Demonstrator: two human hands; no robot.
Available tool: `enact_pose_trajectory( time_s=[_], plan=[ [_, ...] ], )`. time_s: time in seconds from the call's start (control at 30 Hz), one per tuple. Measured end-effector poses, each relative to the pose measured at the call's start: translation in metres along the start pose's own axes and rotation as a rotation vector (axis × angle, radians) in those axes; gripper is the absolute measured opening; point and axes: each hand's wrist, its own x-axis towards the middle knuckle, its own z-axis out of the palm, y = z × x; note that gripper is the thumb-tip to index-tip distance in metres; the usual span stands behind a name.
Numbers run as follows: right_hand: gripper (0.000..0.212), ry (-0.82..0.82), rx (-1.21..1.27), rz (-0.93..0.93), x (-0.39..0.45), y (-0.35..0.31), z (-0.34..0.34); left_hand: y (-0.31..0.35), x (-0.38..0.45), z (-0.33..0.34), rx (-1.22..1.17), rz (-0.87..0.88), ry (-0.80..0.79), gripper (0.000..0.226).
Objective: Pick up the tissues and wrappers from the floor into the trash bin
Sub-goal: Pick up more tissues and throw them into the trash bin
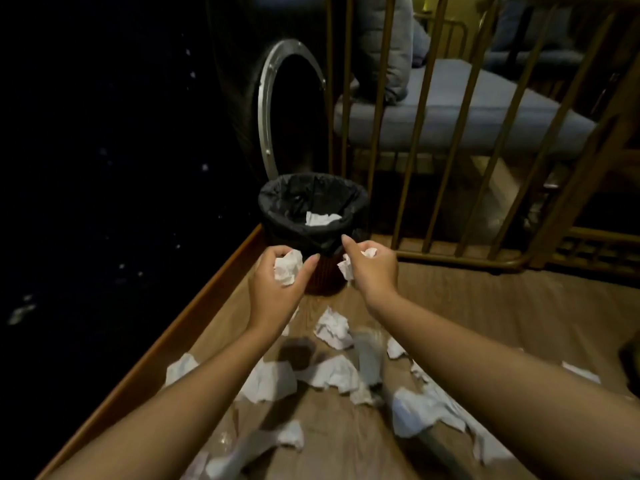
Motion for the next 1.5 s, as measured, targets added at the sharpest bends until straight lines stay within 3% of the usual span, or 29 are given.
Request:
enact_pose_trajectory(
  time_s=[0.13,0.2,0.33,0.4,0.47,0.57,0.7,0.9,1.03,1.2,1.33,1.5],
  plan=[
    [0.029,0.055,0.365,0.401,0.059,-0.01,0.05,0.002,0.059,0.002,-0.016,0.035,0.0,0.041],
    [0.045,0.065,0.461,0.519,0.097,-0.006,0.069,0.004,0.088,0.009,-0.022,0.01,0.009,0.045],
    [0.067,-0.027,0.448,0.545,0.144,-0.019,0.089,-0.006,0.142,0.036,-0.171,-0.341,0.146,0.054],
    [0.061,-0.079,0.447,0.515,0.148,-0.043,0.092,-0.018,0.166,0.053,-0.166,-0.464,0.161,0.054],
    [0.067,-0.134,0.506,0.499,0.159,-0.051,0.093,-0.024,0.185,0.065,-0.18,-0.546,0.159,0.071],
    [0.097,-0.252,0.621,0.476,0.173,-0.054,0.089,-0.032,0.203,0.081,-0.252,-0.634,0.184,0.081],
    [0.104,-0.297,0.692,0.498,0.177,-0.052,0.08,-0.033,0.203,0.094,-0.385,-0.844,0.177,0.113],
    [0.103,-0.328,0.735,0.509,0.173,-0.031,0.055,-0.046,0.188,0.098,-0.434,-0.703,0.093,0.137],
    [0.096,-0.342,0.673,0.486,0.171,-0.013,0.033,-0.046,0.165,0.089,-0.375,-0.588,0.009,0.095],
    [0.044,-0.304,0.389,0.431,0.148,-0.008,0.0,-0.036,0.132,0.088,-0.13,-0.422,-0.027,0.079],
    [0.023,-0.189,0.096,0.284,0.123,-0.007,-0.033,-0.015,0.101,0.098,0.021,-0.32,-0.049,0.042],
    [0.015,-0.159,-0.111,0.099,0.095,-0.016,-0.09,0.013,0.054,0.124,-0.002,-0.326,-0.288,0.027]
  ],
)
